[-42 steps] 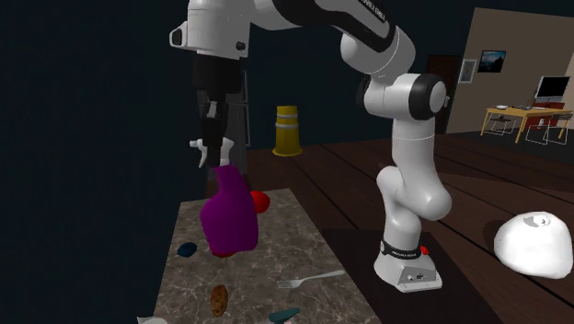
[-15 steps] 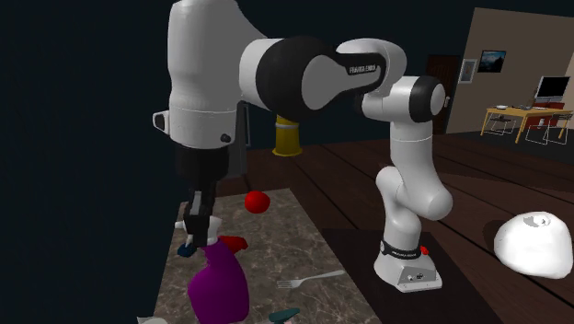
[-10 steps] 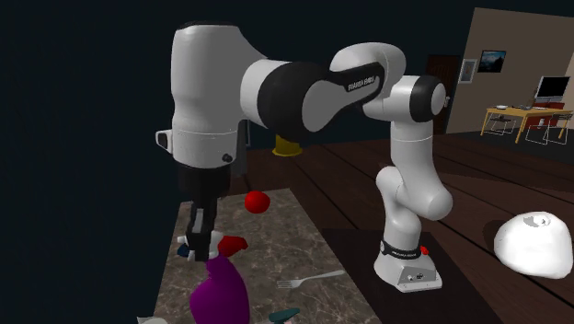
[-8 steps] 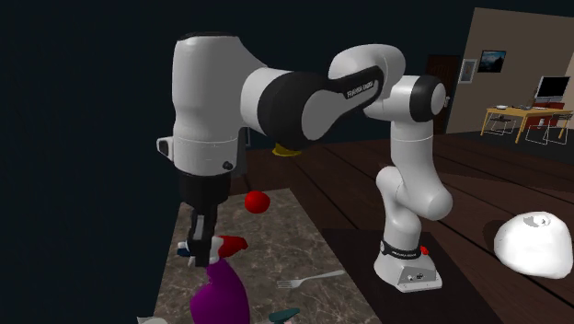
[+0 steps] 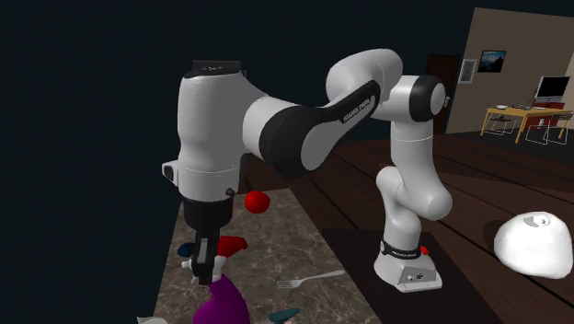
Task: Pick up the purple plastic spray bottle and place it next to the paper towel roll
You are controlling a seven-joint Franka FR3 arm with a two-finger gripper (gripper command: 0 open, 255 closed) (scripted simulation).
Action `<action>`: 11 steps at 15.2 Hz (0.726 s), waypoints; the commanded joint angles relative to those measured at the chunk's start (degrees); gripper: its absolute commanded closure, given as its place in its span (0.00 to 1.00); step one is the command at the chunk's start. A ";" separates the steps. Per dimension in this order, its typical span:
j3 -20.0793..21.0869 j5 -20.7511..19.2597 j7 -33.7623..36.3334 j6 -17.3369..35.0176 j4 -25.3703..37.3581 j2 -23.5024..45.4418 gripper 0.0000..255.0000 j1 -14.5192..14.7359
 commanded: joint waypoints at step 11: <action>-0.31 -1.11 1.35 8.72 -7.24 1.60 1.00 -0.05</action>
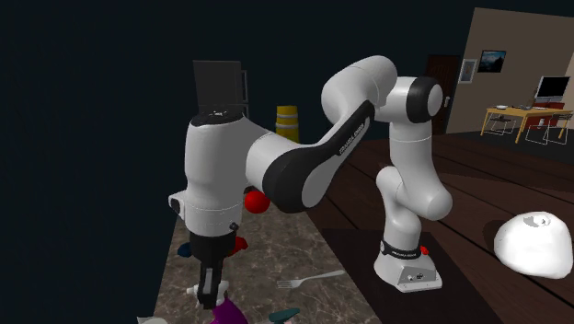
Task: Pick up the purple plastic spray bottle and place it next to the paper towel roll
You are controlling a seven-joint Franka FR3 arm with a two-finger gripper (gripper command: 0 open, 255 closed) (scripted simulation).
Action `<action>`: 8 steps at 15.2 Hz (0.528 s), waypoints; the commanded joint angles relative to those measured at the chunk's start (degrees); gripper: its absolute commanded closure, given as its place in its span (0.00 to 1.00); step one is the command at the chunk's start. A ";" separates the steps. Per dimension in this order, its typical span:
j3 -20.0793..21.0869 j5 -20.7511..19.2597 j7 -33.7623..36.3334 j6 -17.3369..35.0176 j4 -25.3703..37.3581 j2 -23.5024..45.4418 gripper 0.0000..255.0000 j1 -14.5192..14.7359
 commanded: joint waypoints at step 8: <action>-0.16 -0.51 0.41 2.55 -1.66 0.92 1.00 0.00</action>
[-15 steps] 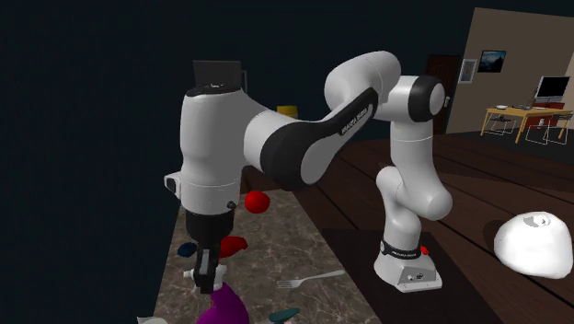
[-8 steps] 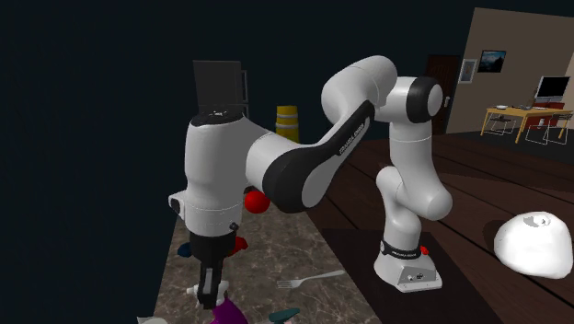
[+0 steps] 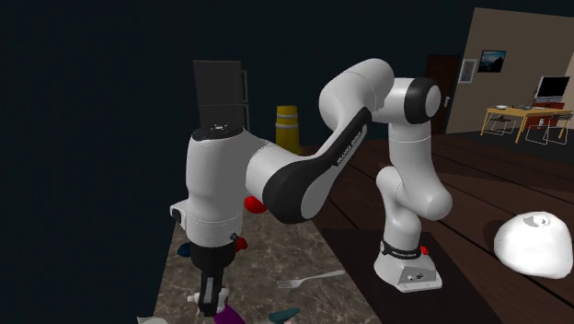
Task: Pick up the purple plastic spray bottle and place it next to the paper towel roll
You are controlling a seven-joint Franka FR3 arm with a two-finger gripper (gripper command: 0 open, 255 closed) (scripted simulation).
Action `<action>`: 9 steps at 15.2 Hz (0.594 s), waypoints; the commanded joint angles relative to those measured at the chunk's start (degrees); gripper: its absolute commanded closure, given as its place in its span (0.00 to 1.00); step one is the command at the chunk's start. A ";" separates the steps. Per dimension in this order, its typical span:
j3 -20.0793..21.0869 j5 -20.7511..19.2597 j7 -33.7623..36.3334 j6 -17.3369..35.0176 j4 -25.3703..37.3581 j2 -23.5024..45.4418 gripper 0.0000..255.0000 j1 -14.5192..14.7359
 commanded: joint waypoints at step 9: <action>0.00 -0.01 0.01 0.01 0.01 0.01 0.00 0.01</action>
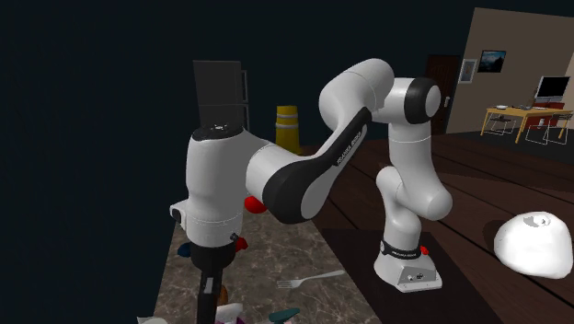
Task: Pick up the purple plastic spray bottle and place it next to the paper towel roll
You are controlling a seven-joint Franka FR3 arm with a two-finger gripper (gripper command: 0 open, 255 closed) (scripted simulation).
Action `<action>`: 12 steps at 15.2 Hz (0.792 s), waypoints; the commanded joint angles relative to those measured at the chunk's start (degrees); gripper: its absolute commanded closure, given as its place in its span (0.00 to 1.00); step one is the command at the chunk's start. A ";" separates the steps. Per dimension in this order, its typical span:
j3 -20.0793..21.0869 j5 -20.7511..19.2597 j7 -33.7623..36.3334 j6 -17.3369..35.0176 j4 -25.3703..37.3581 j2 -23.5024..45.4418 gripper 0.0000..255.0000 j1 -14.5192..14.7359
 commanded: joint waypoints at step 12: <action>0.47 1.31 -0.85 -6.22 3.64 -2.75 0.00 0.05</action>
